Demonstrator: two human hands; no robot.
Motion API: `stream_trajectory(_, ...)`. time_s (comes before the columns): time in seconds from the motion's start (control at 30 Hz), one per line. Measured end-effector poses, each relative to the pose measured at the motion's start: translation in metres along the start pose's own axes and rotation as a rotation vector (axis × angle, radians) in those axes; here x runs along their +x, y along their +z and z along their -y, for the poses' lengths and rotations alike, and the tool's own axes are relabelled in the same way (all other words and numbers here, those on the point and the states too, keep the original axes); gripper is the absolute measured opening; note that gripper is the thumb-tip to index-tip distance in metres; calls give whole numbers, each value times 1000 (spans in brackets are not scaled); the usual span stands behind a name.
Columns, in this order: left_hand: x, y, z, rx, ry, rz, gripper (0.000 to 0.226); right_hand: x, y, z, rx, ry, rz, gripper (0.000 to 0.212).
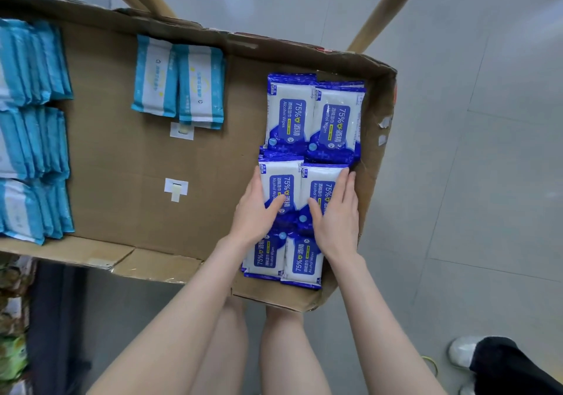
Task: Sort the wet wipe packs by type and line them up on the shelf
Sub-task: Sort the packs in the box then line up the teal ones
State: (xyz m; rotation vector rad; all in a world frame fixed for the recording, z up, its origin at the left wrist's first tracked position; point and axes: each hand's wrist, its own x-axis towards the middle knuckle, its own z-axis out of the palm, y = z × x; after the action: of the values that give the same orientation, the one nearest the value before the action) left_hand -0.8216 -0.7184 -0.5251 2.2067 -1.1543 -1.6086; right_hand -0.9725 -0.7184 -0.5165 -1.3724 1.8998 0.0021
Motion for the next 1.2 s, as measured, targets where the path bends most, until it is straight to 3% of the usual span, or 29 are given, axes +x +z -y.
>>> stream_trajectory(0.17, -8, -32, -10, 107, 33, 62, 46, -9, -17, 15, -69, -23, -4, 61)
stream_trajectory(0.3, -21, -62, -16, 217, 81, -81, 42, -14, -30, 48, -39, -60, -15, 46)
stream_trajectory(0.63, -13, -168, -6, 116, 114, -283, 25, -1, -7, 159, -30, -190, -67, 32)
stream_trajectory(1.03, 105, -254, 34, 75, 109, -223, 33, 72, 86, 252, 59, -26, -106, 34)
stream_trajectory(1.2, 144, -252, 31, -22, 80, -230, 43, 100, 97, 255, 158, 90, -149, 52)
